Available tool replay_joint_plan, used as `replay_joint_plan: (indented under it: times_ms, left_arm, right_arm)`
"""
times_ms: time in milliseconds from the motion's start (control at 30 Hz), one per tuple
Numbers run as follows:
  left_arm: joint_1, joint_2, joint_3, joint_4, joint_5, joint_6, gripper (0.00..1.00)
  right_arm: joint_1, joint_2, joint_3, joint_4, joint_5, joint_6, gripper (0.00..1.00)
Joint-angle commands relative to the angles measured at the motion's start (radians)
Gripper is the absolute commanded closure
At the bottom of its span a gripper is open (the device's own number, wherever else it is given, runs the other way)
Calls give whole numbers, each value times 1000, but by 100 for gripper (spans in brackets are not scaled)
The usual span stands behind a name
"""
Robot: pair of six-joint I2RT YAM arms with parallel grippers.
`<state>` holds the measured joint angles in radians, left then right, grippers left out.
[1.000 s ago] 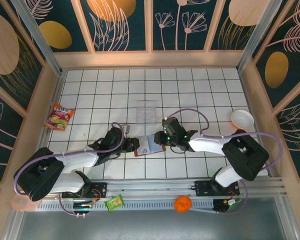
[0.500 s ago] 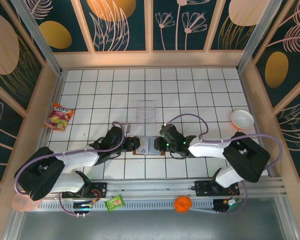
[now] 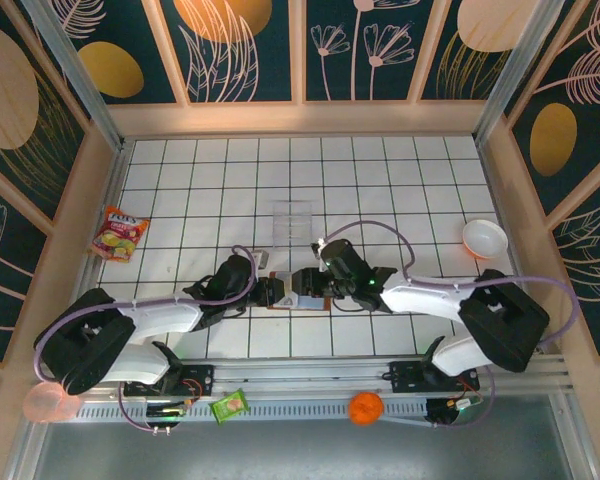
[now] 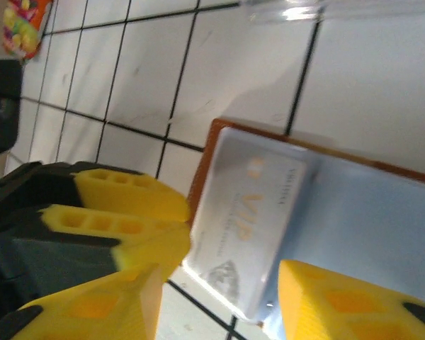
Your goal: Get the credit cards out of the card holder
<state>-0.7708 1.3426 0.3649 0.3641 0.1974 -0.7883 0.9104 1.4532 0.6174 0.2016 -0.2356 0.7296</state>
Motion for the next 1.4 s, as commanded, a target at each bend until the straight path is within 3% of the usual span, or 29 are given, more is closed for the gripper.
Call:
replay_joint_plan:
  times_ms: [0,267,533,1133,1367]
  left_arm:
    - [-2,17,30,47,6,18,70]
    - [-8,36,26,84,34,8,67]
    - [-8,70,33,-9,-48,-18,81]
    - [-8,52,6,-8,-33,-31,79]
    - [-8,55,-1,2,-32,-37,78]
  right_arm:
    - [-5,57,28,43,-64,58,57]
    - [-5,99,28,53,-29,113,61]
    - [-5,118,27,68,-23,137,66]
    - [-10,190,35,134,-77,152,70]
    - [-2,195,74,-15,14,137,72]
